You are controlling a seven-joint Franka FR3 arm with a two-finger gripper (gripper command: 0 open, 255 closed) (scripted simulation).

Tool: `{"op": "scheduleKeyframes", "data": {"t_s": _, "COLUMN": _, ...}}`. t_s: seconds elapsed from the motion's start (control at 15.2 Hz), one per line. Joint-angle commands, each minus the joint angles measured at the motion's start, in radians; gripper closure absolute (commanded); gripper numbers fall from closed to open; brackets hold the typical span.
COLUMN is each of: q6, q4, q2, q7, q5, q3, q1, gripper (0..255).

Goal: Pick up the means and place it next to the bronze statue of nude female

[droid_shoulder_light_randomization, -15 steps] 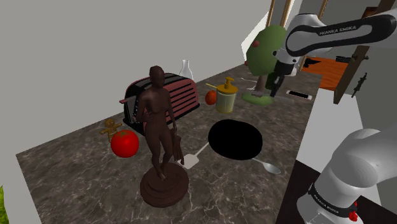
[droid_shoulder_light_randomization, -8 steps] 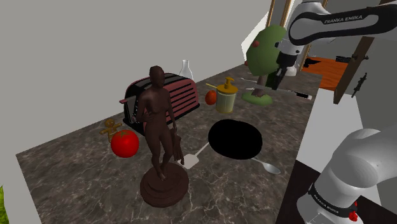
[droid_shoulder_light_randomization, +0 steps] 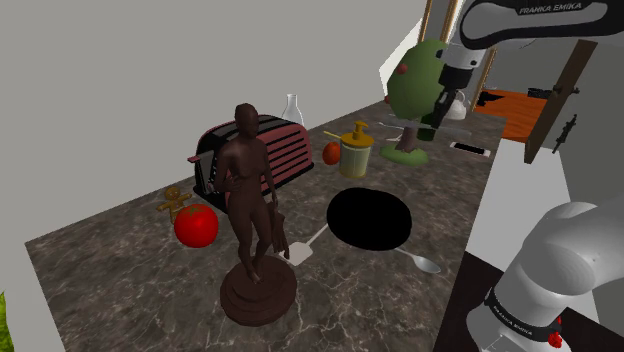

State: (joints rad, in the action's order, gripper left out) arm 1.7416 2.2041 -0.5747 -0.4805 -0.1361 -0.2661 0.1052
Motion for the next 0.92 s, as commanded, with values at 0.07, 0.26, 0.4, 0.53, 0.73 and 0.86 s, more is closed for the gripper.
{"op": "scheduleKeyframes", "data": {"t_s": 0.07, "q6": -0.038, "q4": -0.043, "q2": 0.005, "q7": -0.002, "q5": 0.003, "q3": 0.003, "q1": -0.002, "gripper": 255}}
{"op": "scheduleKeyframes", "data": {"t_s": 0.26, "q6": -0.076, "q4": -0.091, "q2": 0.015, "q7": -0.003, "q5": 0.007, "q3": 0.006, "q1": -0.004, "gripper": 255}}
{"op": "scheduleKeyframes", "data": {"t_s": 0.4, "q6": -0.102, "q4": -0.123, "q2": 0.022, "q7": -0.005, "q5": 0.01, "q3": 0.007, "q1": -0.006, "gripper": 255}}
{"op": "scheduleKeyframes", "data": {"t_s": 0.53, "q6": -0.128, "q4": -0.157, "q2": 0.03, "q7": -0.006, "q5": 0.012, "q3": 0.009, "q1": -0.007, "gripper": 255}}
{"op": "scheduleKeyframes", "data": {"t_s": 0.73, "q6": -0.166, "q4": -0.209, "q2": 0.044, "q7": -0.008, "q5": 0.016, "q3": 0.01, "q1": -0.01, "gripper": 255}}
{"op": "scheduleKeyframes", "data": {"t_s": 0.86, "q6": -0.192, "q4": -0.245, "q2": 0.054, "q7": -0.01, "q5": 0.018, "q3": 0.011, "q1": -0.011, "gripper": 255}}
